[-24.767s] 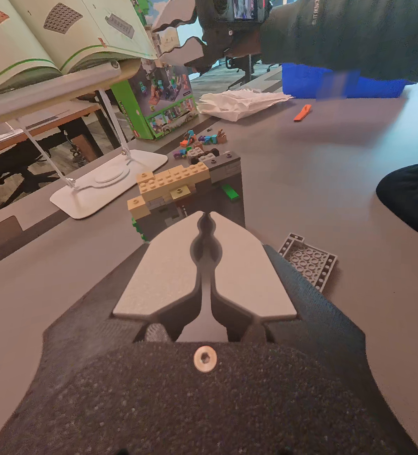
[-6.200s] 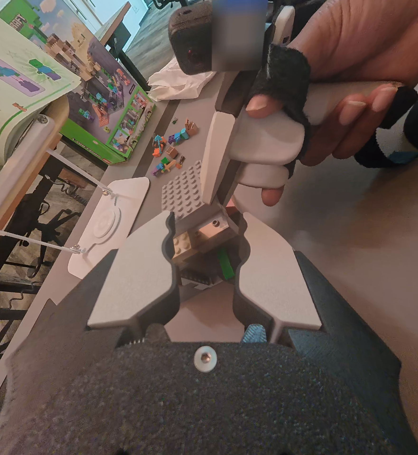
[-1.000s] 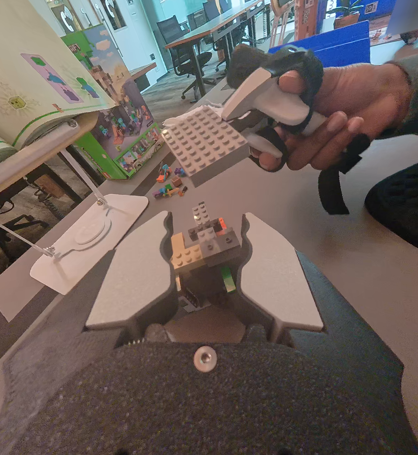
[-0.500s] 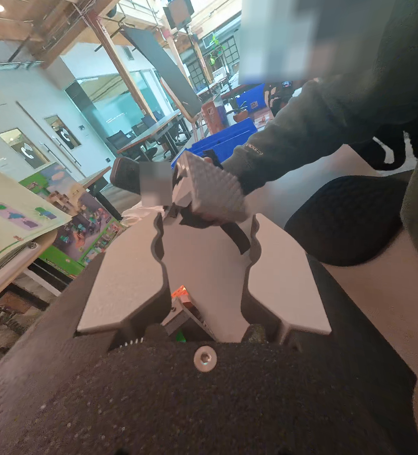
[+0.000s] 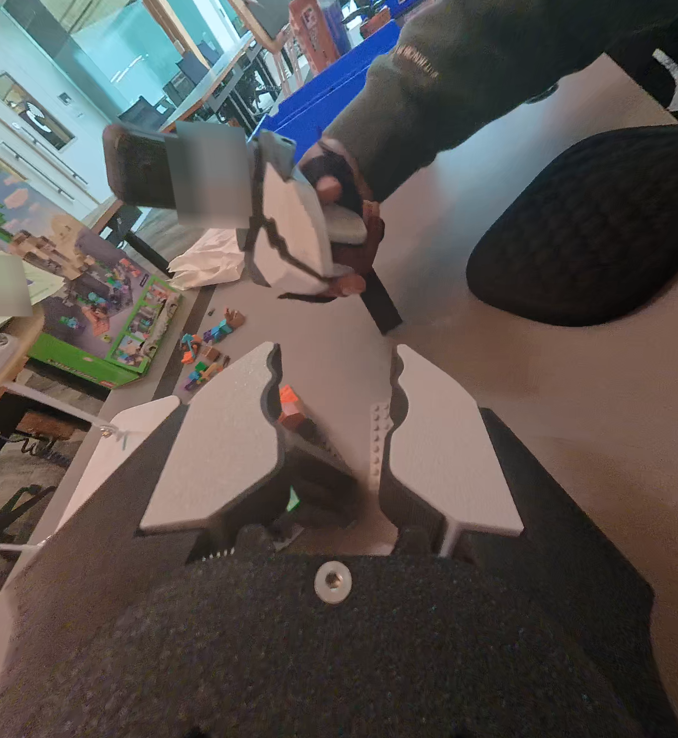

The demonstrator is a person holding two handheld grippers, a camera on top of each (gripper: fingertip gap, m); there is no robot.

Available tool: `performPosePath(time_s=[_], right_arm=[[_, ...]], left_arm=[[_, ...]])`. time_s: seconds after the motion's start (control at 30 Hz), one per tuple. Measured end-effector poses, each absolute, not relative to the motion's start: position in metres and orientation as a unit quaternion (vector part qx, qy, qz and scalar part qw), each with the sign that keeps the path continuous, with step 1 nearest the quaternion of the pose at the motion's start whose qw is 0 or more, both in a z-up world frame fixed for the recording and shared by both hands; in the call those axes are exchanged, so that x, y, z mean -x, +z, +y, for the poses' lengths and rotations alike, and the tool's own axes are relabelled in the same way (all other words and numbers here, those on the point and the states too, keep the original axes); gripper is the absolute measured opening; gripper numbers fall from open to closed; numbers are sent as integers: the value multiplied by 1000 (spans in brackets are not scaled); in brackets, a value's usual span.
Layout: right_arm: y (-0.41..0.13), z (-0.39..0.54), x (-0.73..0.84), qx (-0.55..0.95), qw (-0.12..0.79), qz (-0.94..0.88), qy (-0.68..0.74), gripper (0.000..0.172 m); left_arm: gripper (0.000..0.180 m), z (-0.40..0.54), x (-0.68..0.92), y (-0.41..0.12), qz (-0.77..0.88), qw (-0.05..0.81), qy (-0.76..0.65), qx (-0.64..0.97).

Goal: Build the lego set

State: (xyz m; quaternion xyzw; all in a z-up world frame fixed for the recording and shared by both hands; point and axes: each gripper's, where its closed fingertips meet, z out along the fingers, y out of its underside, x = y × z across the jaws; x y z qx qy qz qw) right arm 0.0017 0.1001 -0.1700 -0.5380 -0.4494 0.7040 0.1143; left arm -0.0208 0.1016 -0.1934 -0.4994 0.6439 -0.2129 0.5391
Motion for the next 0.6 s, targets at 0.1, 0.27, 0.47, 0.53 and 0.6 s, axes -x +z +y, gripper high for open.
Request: performPosePath(time_s=[0.1,0.27,0.47,0.53,0.6], right_arm=[[-203,110,4,614,178,-516,570,0],[-250,117,6,666,248,-632,308,48],[-300,106,25,668,229,-681,193,63],[-307,105,27,663,210,-693,191,54],[-306,102,27,655,188,-706,195,52]], left_arm=[[49,109,32,-193,644,536,-199,508],[47,117,50,-194,640,534,-181,522],[45,122,58,-199,640,525,-179,532],[45,121,59,-199,641,523,-181,531],[45,120,60,-201,643,519,-185,532]])
